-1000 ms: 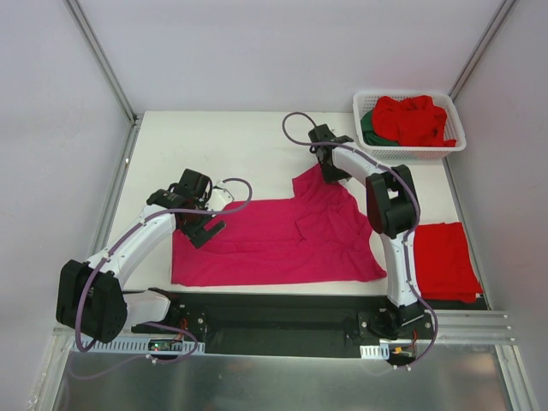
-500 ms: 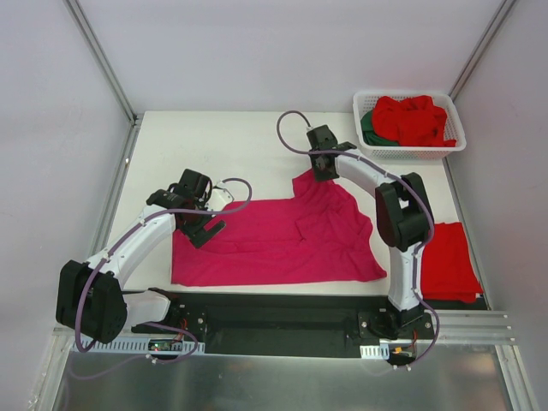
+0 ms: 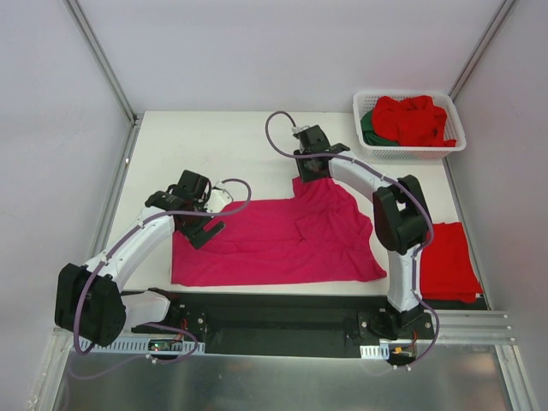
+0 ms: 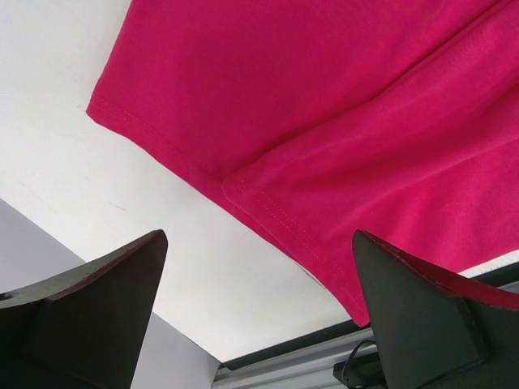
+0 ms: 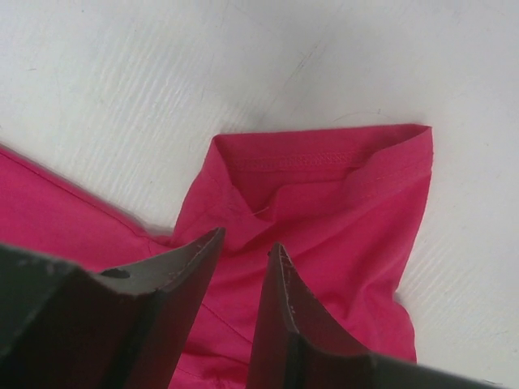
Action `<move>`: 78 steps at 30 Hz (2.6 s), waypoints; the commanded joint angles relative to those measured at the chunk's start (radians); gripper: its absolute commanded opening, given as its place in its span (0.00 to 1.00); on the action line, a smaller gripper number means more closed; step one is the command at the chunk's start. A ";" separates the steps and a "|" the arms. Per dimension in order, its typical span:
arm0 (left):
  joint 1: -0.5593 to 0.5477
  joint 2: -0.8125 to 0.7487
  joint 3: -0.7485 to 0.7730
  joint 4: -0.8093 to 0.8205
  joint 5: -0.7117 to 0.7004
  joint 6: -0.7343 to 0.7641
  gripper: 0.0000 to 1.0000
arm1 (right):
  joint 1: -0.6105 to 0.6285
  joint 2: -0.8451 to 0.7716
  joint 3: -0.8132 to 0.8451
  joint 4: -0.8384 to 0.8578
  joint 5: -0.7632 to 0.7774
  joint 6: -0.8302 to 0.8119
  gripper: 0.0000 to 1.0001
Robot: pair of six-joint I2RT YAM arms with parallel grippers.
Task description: Fold and stack the t-shirts
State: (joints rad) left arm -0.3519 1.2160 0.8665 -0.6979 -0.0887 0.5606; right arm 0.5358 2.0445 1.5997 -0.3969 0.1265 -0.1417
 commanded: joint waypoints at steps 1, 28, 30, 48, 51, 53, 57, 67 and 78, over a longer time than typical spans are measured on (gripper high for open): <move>0.001 -0.032 -0.012 -0.028 -0.017 -0.007 0.99 | 0.006 0.026 0.065 0.018 -0.051 -0.024 0.33; 0.001 -0.038 -0.020 -0.028 -0.014 -0.016 0.99 | 0.009 0.167 0.223 -0.125 -0.062 -0.076 0.40; 0.001 -0.041 -0.021 -0.028 -0.014 -0.016 0.99 | 0.009 0.172 0.223 -0.126 -0.067 -0.076 0.40; 0.001 -0.044 -0.026 -0.028 -0.022 -0.016 0.99 | 0.021 0.109 0.160 -0.022 -0.119 -0.082 0.01; 0.001 -0.047 -0.031 -0.029 -0.023 -0.016 0.99 | 0.032 0.103 0.175 -0.014 -0.149 -0.090 0.01; 0.001 -0.047 -0.032 -0.028 -0.025 -0.016 0.99 | 0.038 0.098 0.178 -0.007 -0.143 -0.096 0.01; 0.001 -0.052 -0.037 -0.028 -0.022 -0.019 0.99 | 0.050 0.097 0.193 0.001 -0.139 -0.108 0.01; 0.001 -0.067 -0.052 -0.029 -0.020 -0.024 0.99 | 0.076 0.091 0.194 0.058 -0.051 -0.136 0.01; 0.001 -0.092 -0.066 -0.037 -0.008 -0.030 0.99 | 0.078 0.121 0.253 0.063 0.039 -0.167 0.02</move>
State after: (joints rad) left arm -0.3519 1.1561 0.8127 -0.6983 -0.0895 0.5560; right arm 0.6075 2.2105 1.7901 -0.3710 0.1116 -0.2821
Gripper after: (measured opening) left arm 0.993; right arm 0.017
